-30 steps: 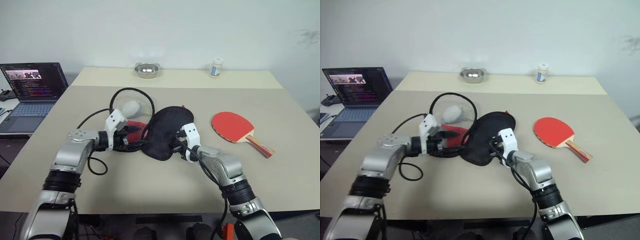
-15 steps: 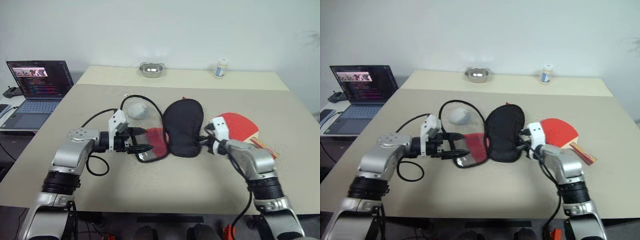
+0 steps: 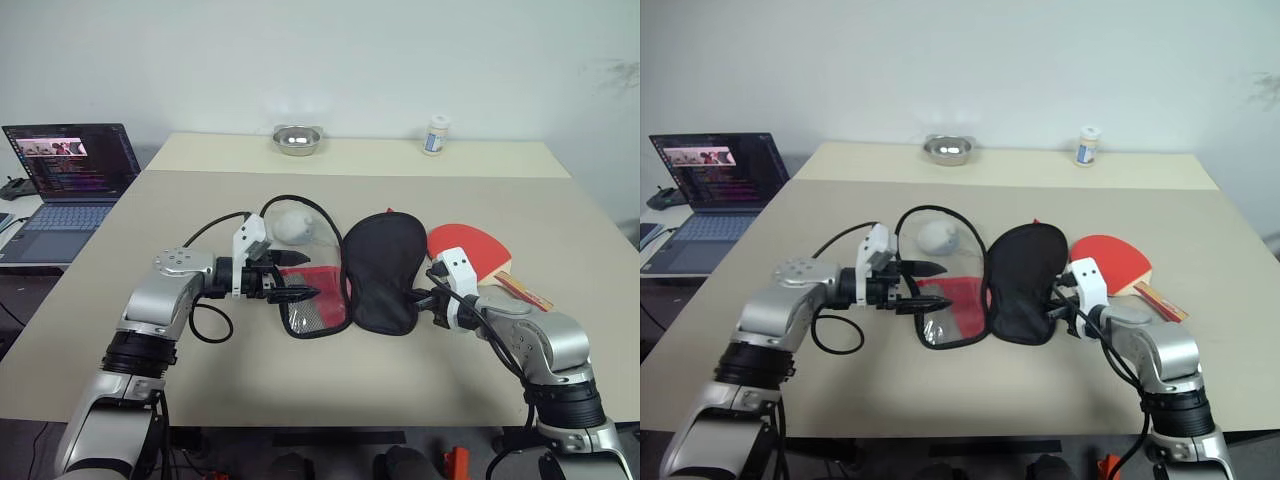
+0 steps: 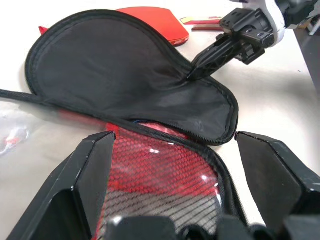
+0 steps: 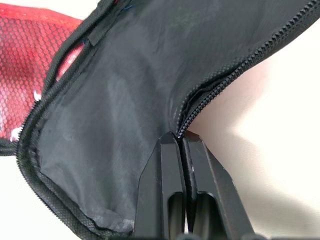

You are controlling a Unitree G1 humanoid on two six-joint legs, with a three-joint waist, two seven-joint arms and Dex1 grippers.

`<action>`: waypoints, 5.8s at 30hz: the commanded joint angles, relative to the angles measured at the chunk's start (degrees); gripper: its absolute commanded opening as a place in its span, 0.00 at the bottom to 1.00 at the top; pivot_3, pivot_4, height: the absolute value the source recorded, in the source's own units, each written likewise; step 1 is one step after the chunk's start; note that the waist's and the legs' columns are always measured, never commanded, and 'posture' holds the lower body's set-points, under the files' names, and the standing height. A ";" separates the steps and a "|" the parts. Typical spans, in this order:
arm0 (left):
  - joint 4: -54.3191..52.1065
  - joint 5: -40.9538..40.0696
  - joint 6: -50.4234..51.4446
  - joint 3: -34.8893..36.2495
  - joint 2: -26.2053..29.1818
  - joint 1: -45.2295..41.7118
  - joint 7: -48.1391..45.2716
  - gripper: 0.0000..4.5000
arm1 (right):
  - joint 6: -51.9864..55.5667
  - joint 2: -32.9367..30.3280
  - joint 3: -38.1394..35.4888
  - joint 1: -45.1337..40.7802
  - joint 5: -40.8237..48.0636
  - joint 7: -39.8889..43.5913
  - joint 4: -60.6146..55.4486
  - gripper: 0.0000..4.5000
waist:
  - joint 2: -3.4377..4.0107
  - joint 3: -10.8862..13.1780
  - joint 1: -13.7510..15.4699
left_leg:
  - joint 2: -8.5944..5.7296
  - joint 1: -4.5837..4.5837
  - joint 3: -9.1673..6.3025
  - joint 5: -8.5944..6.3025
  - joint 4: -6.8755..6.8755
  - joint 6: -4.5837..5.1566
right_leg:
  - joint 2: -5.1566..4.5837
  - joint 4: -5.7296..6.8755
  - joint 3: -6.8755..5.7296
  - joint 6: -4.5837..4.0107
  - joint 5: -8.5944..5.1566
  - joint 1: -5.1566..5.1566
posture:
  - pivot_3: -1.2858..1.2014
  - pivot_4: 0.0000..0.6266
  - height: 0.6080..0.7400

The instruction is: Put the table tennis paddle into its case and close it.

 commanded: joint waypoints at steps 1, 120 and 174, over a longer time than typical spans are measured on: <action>-0.29 0.26 -1.09 0.32 0.00 -1.51 -0.27 0.93 | -0.62 -2.50 -0.15 -0.33 0.49 1.89 -0.77 0.00 | 0.00 0.00 0.01 | 0.00 0.00 0.00 0.00 0.00 0.00 | 0.00 0.00 0.00 0.00 0.00 0.00 | 0.52 0.24 1.00; -1.79 0.83 -3.43 2.31 -1.44 -2.62 1.12 0.93 | 9.60 33.39 -9.01 -2.70 -8.55 -28.28 -9.87 0.24 | 0.25 0.10 -0.20 | 0.01 -0.71 0.12 0.22 0.38 0.14 | 0.10 0.10 0.19 0.21 0.50 -0.66 | 0.52 0.24 1.00; 16.80 10.13 -9.46 -1.86 -3.96 -6.09 4.36 0.00 | 1.37 -40.20 -34.71 13.22 31.78 24.31 -29.78 1.00 | 0.07 0.11 1.97 | 0.03 -0.75 -0.01 0.20 0.57 0.17 | 0.00 -0.03 0.01 0.22 0.49 -0.50 | 0.52 0.24 1.00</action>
